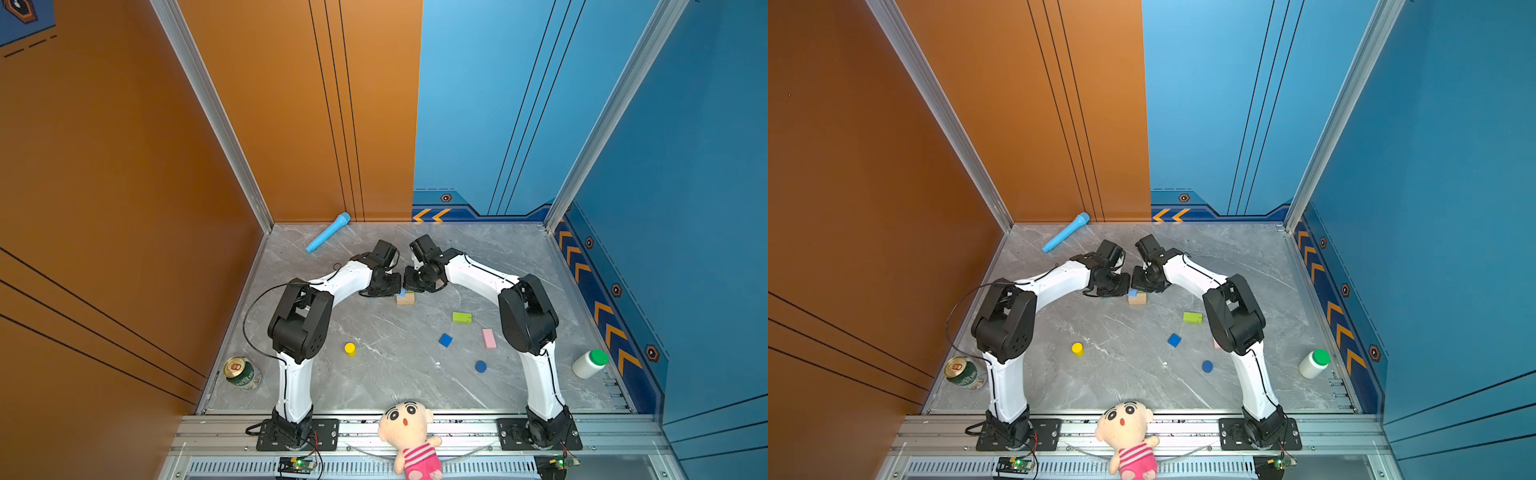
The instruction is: Build the wood block tower
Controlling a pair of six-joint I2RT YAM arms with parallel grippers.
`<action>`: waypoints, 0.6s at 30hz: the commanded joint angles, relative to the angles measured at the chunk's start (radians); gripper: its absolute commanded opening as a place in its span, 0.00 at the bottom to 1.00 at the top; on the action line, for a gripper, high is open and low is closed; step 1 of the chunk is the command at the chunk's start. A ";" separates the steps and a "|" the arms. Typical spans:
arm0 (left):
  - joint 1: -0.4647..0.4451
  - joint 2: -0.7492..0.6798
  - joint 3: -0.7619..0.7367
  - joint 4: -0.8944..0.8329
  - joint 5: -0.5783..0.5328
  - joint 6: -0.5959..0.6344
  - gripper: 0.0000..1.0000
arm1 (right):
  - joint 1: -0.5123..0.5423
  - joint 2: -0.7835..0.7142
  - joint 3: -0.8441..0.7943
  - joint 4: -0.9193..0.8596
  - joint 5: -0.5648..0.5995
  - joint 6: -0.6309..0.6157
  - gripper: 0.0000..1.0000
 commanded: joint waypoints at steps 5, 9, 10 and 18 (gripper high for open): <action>-0.013 0.013 0.025 -0.026 0.016 0.012 0.00 | 0.007 0.028 0.027 0.002 -0.008 0.013 0.00; -0.013 0.010 0.024 -0.030 0.017 0.012 0.00 | 0.008 0.031 0.030 0.004 -0.009 0.015 0.00; -0.014 0.011 0.024 -0.030 0.017 0.012 0.00 | 0.009 0.031 0.030 0.004 -0.009 0.015 0.00; -0.015 0.005 0.021 -0.031 0.017 0.012 0.00 | 0.010 0.031 0.029 0.003 -0.008 0.016 0.00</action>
